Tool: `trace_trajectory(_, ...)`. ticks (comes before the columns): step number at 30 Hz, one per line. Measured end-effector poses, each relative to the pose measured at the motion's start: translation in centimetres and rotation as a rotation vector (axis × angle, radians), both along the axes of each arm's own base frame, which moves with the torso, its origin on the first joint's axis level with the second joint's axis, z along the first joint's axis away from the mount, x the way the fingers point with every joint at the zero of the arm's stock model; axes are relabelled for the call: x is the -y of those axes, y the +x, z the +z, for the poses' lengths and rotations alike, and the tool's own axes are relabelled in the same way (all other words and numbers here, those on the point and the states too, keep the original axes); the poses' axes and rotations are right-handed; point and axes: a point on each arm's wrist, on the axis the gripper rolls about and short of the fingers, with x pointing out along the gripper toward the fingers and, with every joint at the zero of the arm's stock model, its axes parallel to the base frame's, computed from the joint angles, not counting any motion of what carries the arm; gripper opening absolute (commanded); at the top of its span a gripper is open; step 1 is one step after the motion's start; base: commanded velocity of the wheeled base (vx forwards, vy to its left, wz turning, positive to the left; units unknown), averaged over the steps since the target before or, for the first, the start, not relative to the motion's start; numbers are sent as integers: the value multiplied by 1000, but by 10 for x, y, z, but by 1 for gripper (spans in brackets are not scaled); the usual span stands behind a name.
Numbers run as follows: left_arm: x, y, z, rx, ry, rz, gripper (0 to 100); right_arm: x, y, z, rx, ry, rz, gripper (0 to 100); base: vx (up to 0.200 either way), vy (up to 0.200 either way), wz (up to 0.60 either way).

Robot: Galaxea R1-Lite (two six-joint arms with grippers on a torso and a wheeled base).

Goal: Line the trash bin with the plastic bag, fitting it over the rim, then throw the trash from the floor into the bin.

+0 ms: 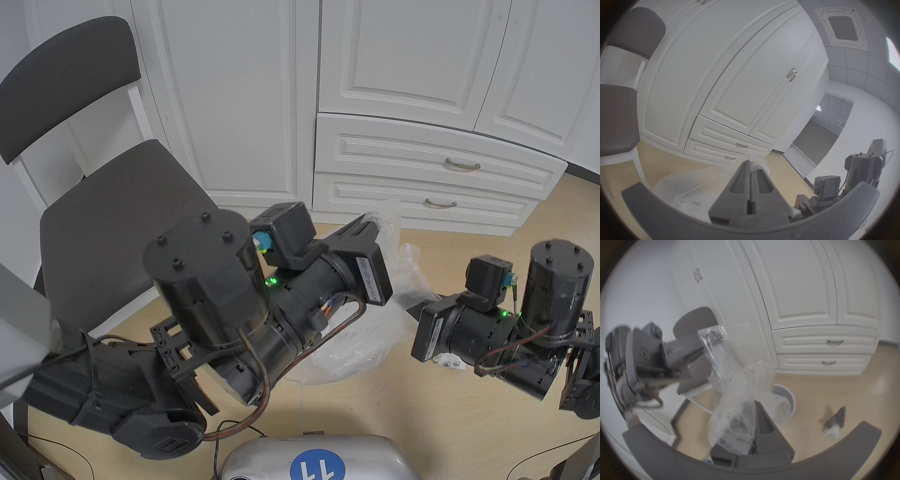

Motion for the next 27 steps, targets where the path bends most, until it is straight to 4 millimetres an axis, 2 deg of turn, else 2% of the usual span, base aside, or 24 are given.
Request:
trace_trajectory(6, 1, 13, 2, -36, -26, 19, 0, -2, 19, 12, -84, 105, 29, 0, 0, 0, 0)
trace_trajectory(13, 7, 28, -2, -56, -51, 31, 0, 1, 32, 13, -83, 114, -4, 0, 0, 0, 0)
trace_trajectory(19, 17, 46, -13, -84, -67, 45, 0, 6, 47, 5, -113, 118, -15, 0, 0, 0, 0)
trace_trajectory(27, 29, 63, -34, -131, -71, 53, 0, 3, 68, -9, -183, 154, -45, 0, 0, 0, 0)
